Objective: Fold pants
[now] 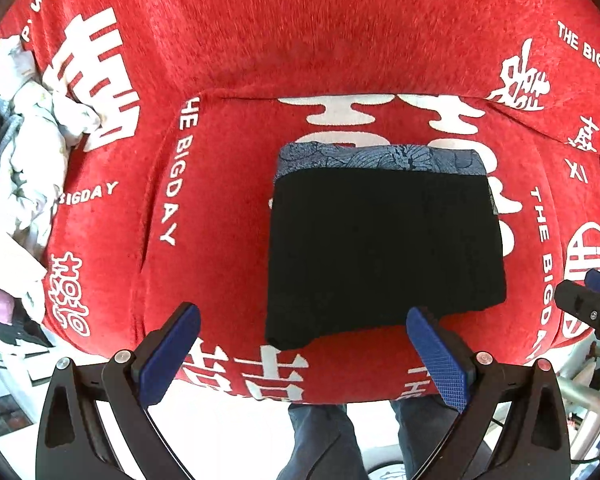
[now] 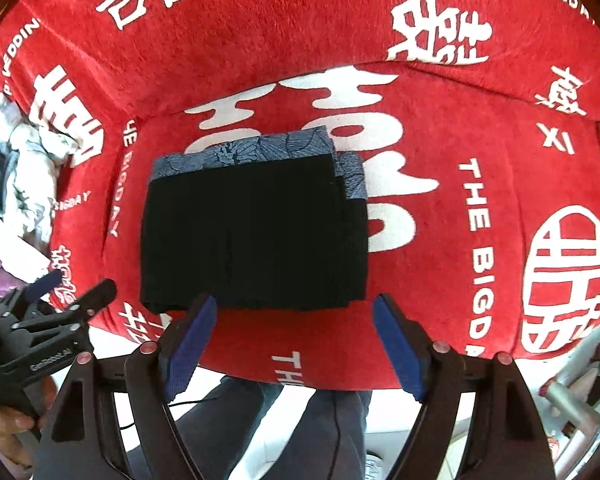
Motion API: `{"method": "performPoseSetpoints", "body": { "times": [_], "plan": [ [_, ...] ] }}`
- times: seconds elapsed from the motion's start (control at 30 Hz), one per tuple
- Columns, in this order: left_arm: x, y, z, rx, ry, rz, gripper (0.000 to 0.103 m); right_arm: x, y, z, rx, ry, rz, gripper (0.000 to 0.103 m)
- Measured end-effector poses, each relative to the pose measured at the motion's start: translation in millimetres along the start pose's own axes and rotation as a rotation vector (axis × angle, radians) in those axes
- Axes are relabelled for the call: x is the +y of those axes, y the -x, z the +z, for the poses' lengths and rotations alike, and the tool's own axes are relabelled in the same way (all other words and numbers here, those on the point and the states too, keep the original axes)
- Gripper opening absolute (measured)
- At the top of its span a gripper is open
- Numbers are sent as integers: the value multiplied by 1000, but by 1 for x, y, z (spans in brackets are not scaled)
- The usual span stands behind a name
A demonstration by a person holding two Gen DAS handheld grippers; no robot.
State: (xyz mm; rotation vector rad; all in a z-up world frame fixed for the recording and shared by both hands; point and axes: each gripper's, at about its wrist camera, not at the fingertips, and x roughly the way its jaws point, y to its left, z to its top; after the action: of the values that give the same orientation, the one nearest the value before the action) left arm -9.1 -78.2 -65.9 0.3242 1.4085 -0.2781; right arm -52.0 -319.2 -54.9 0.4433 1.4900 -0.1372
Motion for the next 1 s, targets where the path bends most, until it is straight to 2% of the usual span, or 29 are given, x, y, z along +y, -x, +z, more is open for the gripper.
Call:
{"method": "performPoseSetpoints", "body": {
  "times": [0.17, 0.47, 1.0],
  "plan": [
    [0, 9, -1, 2, -37, 26, 103, 12, 9, -3, -15, 25, -51, 83],
    [2, 20, -2, 11, -45, 9, 103, 26, 15, -4, -36, 48, -112, 83],
    [4, 28, 8, -1, -51, 5, 103, 39, 16, -2, -28, 87, -157, 83]
  ]
}}
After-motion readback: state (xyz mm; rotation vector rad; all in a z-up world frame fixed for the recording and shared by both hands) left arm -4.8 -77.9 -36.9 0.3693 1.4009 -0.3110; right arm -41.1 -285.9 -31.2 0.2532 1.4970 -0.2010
